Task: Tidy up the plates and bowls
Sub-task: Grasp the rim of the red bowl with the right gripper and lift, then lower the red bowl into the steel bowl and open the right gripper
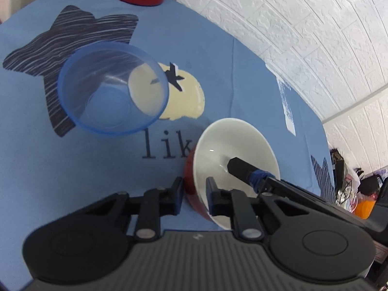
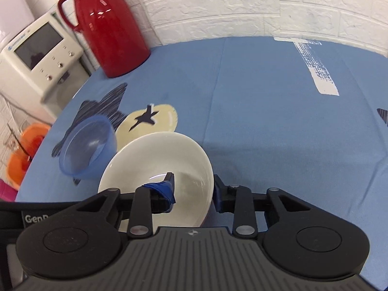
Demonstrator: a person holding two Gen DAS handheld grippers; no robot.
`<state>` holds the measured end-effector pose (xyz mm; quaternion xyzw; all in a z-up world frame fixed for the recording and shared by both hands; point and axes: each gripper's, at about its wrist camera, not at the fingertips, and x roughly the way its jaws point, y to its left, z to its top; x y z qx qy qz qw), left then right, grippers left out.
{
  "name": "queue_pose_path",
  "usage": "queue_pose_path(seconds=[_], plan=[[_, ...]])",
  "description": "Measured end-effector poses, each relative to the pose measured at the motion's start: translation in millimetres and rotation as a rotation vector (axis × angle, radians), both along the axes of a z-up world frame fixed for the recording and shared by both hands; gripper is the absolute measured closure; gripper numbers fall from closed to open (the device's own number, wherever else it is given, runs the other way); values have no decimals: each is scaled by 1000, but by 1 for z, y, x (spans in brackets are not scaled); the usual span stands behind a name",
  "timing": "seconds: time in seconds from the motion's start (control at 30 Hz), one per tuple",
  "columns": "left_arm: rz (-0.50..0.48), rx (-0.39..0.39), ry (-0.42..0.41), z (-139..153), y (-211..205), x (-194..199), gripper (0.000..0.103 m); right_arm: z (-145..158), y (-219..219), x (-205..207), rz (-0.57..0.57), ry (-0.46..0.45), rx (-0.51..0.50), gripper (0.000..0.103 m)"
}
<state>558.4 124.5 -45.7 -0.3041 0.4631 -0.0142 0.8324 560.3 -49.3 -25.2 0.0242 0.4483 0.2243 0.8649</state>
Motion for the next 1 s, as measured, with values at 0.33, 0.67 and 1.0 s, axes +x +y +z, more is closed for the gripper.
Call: queue_pose_path(seconds=[0.33, 0.67, 1.0], plan=[[-121, 17, -28, 40, -30, -93, 93, 36, -36, -105, -25, 12, -26, 81], [-299, 23, -32, 58, -88, -211, 94, 55, -80, -230, -75, 1, -94, 78], [-381, 93, 47, 14, -120, -252, 95, 2, -104, -273, -109, 88, -60, 79]])
